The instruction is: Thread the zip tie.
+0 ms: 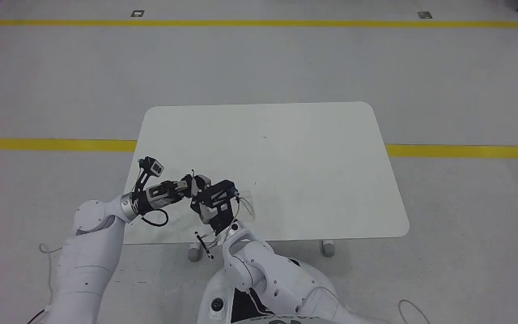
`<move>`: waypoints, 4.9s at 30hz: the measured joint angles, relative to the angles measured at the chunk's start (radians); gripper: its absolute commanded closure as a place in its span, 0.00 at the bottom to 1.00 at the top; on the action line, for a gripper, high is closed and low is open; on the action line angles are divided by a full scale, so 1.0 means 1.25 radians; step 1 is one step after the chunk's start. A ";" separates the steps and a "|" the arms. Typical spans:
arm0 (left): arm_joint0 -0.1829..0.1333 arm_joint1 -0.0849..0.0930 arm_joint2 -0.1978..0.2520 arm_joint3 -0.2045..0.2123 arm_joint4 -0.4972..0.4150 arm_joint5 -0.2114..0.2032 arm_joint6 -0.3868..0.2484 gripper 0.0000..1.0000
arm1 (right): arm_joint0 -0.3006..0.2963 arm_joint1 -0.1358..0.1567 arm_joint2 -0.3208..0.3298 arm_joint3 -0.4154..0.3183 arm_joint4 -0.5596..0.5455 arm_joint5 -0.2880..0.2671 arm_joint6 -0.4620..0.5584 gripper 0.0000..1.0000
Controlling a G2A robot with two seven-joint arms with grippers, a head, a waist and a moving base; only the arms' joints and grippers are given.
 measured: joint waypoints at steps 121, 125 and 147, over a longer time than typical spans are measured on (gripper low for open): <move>0.071 0.024 0.026 -0.086 -0.393 0.458 0.000 1.00 | 0.209 0.172 -0.201 0.076 -0.362 0.107 -0.168 0.58; 0.071 0.024 0.026 -0.086 -0.393 0.458 0.000 1.00 | 0.210 0.174 -0.196 0.076 -0.362 0.107 -0.172 0.66; 0.071 0.024 0.026 -0.086 -0.393 0.458 0.000 1.00 | 0.226 0.161 -0.207 0.095 -0.362 0.107 -0.184 0.82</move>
